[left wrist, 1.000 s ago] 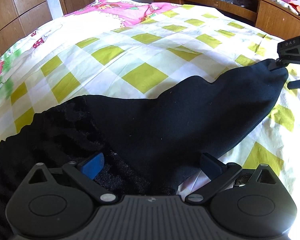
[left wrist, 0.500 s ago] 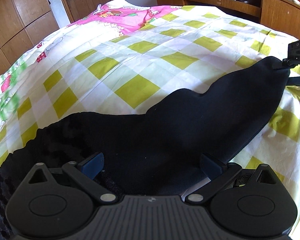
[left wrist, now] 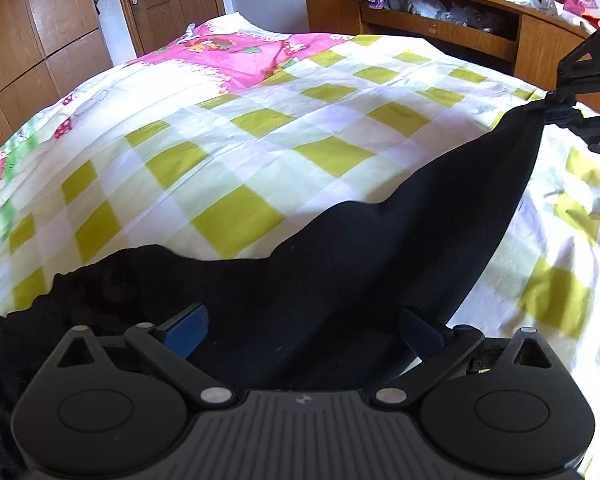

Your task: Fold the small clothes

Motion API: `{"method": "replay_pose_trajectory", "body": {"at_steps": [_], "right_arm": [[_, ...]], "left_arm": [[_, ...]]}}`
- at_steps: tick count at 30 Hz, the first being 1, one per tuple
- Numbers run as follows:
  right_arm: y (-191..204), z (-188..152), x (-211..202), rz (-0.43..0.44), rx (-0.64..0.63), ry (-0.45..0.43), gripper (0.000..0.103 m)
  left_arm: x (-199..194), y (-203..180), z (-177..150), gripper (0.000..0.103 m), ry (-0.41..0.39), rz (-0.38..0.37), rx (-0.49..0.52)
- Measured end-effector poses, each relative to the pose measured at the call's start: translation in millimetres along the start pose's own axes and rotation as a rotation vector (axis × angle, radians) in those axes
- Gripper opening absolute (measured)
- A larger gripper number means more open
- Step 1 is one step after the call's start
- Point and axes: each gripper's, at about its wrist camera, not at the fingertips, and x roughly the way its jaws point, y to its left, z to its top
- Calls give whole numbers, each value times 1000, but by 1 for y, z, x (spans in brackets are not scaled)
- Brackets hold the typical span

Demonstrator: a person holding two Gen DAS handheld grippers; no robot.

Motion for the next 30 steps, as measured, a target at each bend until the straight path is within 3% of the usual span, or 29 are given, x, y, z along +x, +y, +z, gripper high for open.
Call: {"method": "replay_pose_trajectory", "body": {"at_steps": [4,7,10,13,16,21,25,30], "right_arm": [[6,17,3,-32,-29,-23,7],[16,21,-4,-29,-60,-36,7],[50,8,-24,16,-185,-42,7],[108,-26,-48,119,-351,-9,7],[166,-78,-64,245,-486,65,7],[235,-194,-64,403,-624,237,7],[261,-312,-47,453,-728,403,7],[256,-448,-38,440,-1000,477,7]], "left_arm": [[22,-24,12,103,13,-46,-18],[10,-22,18,103,-23,-55,-27],[-18,1,15,103,-68,-16,-47],[-45,37,-2,103,-68,36,-83],[-72,83,-33,103,-35,111,-126],[-114,154,-94,103,21,241,-206],[-136,203,-142,103,62,319,-295],[-154,246,-186,103,81,367,-386]]}}
